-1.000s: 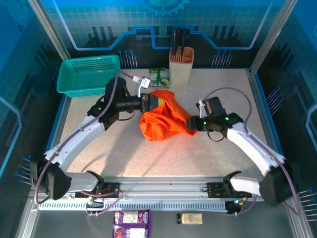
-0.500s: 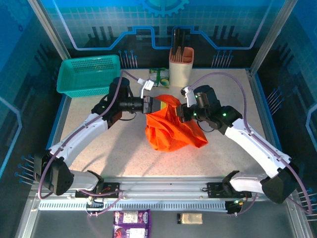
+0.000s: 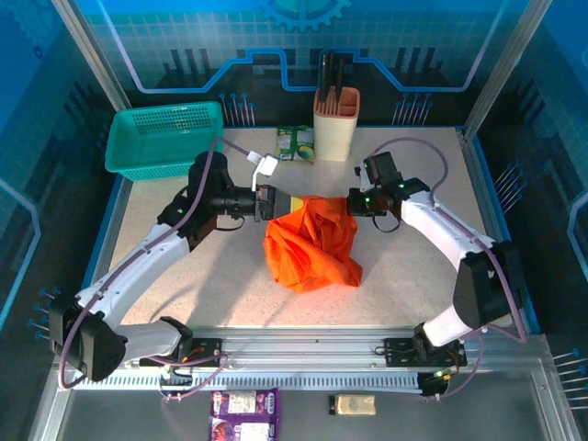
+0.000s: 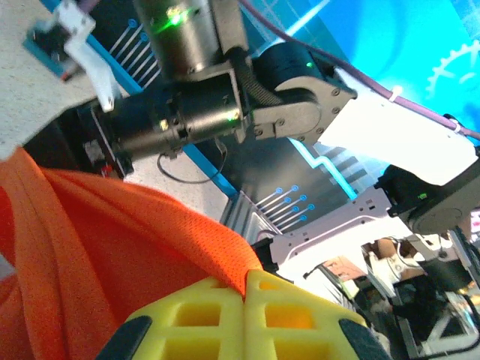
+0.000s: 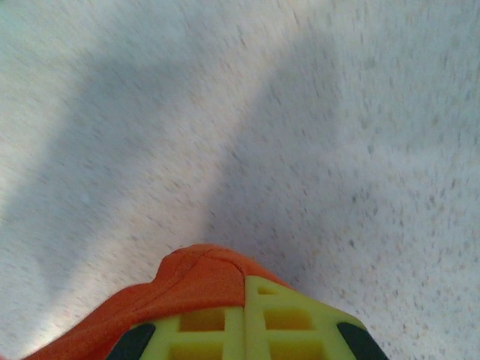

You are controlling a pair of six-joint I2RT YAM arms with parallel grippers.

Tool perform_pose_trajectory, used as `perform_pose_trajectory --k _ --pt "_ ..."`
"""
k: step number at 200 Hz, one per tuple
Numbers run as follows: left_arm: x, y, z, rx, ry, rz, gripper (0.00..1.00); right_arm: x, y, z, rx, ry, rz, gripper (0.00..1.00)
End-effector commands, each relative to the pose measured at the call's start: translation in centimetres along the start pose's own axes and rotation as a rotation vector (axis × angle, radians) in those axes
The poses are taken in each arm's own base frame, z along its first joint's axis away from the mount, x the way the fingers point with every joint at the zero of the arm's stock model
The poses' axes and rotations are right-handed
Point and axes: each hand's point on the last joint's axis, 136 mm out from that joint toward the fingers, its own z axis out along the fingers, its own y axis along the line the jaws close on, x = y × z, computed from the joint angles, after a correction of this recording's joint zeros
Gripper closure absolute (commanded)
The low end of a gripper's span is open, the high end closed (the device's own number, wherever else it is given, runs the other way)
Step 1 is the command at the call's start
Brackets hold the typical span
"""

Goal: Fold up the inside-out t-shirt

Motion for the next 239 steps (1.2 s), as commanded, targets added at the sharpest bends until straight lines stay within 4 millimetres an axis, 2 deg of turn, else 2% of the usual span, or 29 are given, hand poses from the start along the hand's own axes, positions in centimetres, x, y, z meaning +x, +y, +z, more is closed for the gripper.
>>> perform_pose_trajectory --k 1,13,21,36,50,69,82,113,134,158,192,239 --pt "-1.4 -2.2 -1.4 0.019 -0.067 0.089 1.00 2.5 -4.9 0.1 0.211 0.060 0.060 1.00" --pt "-1.7 -1.5 -1.5 -0.020 -0.087 0.082 1.00 2.4 -4.7 -1.3 0.211 0.039 0.067 0.83" --pt "-1.9 -1.0 -1.4 -0.041 -0.097 0.073 1.00 1.7 -3.8 -2.9 0.189 -0.001 0.058 0.71" --pt "-2.2 -0.6 -1.3 -0.044 -0.119 0.056 1.00 0.8 -1.2 -5.9 0.116 -0.071 0.023 0.63" --pt "-2.5 -0.4 -1.1 -0.031 -0.136 0.043 1.00 0.3 2.6 -8.7 -0.021 -0.129 -0.023 0.59" --pt "-2.6 -0.4 -0.8 -0.004 -0.142 0.034 1.00 1.4 8.4 -11.3 -0.262 -0.145 -0.098 0.57" --pt "-2.7 -0.3 -0.7 0.004 -0.146 0.033 1.00 2.6 11.3 -12.4 -0.381 -0.131 -0.128 0.59" --pt "-2.6 0.1 -0.6 -0.010 -0.139 0.027 1.00 4.7 13.9 -13.8 -0.443 -0.122 -0.163 0.63" --pt "-2.5 0.0 -0.5 -0.001 -0.131 0.027 1.00 5.7 15.7 -13.7 -0.516 -0.104 -0.132 0.67" --pt "-2.4 -0.1 -0.4 0.008 -0.122 0.029 1.00 5.9 15.8 -11.5 -0.520 -0.086 -0.007 0.72" --pt "-2.1 -0.2 -0.5 0.011 -0.104 0.029 1.00 3.1 14.3 -10.4 -0.483 -0.208 0.137 0.68" --pt "-1.1 0.3 -0.6 -0.018 -0.074 0.019 1.00 0.4 13.0 -8.4 -0.512 -0.220 0.241 0.68"
